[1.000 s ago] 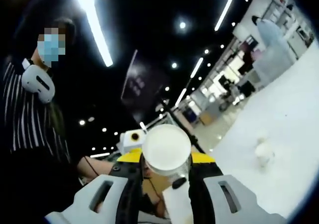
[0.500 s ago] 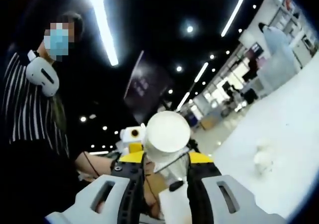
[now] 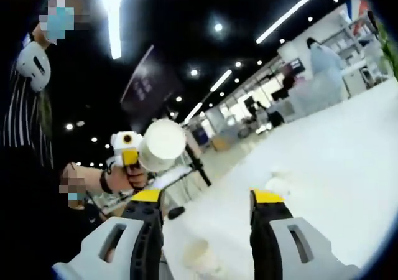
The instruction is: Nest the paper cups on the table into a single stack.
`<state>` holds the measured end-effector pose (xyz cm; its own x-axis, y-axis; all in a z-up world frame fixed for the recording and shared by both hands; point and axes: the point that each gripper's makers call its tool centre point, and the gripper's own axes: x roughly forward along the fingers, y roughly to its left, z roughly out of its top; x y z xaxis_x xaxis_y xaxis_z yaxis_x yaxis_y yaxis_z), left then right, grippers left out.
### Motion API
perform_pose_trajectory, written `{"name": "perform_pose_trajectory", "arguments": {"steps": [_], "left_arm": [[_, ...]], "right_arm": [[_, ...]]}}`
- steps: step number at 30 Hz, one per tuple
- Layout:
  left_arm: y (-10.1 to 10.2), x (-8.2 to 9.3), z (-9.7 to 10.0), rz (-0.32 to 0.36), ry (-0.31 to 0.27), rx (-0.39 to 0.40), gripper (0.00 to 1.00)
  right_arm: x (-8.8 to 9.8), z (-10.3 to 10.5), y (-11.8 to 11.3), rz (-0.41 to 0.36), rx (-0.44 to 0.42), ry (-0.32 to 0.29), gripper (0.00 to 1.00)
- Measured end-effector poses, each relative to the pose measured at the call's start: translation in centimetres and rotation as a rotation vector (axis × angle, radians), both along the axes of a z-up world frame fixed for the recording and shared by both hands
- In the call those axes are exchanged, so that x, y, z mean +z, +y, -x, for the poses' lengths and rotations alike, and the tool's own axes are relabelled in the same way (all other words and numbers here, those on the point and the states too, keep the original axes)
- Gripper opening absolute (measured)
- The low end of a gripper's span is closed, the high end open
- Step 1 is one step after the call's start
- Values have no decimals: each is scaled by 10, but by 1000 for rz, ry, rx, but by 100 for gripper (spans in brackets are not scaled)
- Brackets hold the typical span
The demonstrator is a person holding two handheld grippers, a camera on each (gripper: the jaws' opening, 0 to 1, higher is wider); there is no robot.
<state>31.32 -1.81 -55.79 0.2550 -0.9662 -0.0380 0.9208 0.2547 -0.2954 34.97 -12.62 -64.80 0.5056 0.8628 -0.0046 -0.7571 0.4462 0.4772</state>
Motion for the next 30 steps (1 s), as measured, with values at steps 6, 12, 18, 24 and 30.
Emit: {"name": "perform_pose_trajectory", "arguments": {"steps": [6,12,18,24,30], "left_arm": [[0,1,4,-77,-13,-24,0],[0,-8,8,-182,-41,-64,0],[2,-14,15,-286,-86,-119,0],[8,-28,23,-466,-158,-181,0],[7,-37,28,-546,-183,-212,0]], "right_arm": [[-11,-1,-9,38,-16,8,54],[-22,-6,-10,195,-30,-46,70],[-24,-10,-11,227,-44,-58,82],[-26,-13,-15,251,-73,-68,94],[-34,-13,-19,282,-85,-66,100]]}}
